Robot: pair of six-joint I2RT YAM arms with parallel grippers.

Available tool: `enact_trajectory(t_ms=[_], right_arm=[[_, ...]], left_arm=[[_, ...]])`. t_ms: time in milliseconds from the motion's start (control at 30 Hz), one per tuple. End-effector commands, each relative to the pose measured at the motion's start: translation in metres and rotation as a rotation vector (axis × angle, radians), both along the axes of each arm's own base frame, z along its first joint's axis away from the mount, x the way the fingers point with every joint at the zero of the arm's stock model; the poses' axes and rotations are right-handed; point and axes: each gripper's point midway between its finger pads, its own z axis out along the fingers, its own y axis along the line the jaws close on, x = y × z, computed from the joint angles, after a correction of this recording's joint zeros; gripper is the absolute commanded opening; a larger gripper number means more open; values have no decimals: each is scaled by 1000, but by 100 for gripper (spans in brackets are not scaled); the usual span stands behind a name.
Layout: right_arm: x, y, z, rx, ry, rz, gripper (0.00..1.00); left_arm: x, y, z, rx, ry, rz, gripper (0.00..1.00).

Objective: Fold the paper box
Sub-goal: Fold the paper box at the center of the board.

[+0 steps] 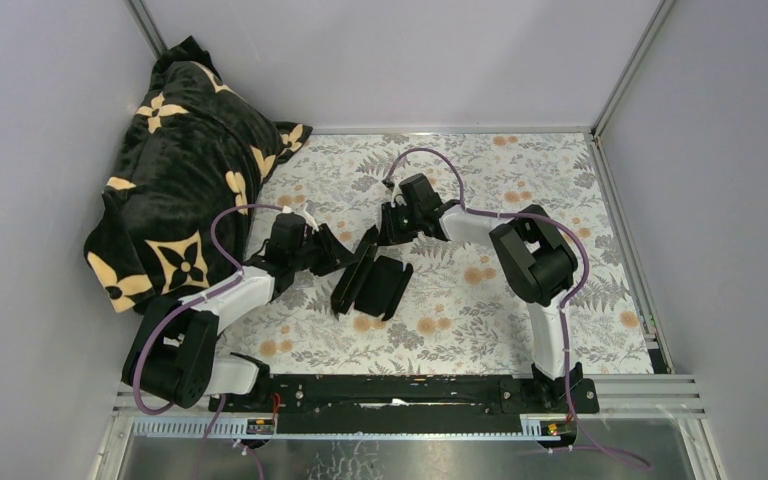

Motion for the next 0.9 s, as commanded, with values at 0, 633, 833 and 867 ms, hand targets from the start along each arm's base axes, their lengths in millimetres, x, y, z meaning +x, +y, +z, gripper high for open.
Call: enact_trajectory(t_ms=[0,633,833,867], right_arm=[[5,21,22,81,-45,37,24],[-20,25,26,92,-47,92,24],[-27,27,30,104,-52,111,24],[-29,27,31,104,-54,114,24]], left_arm=[[-9,6,-17,37,40,-11,36],[-10,7,-19,54,38,-8,36],[-10,7,-20,57,40,-8,36],[-10,7,-20,56,40,-7,36]])
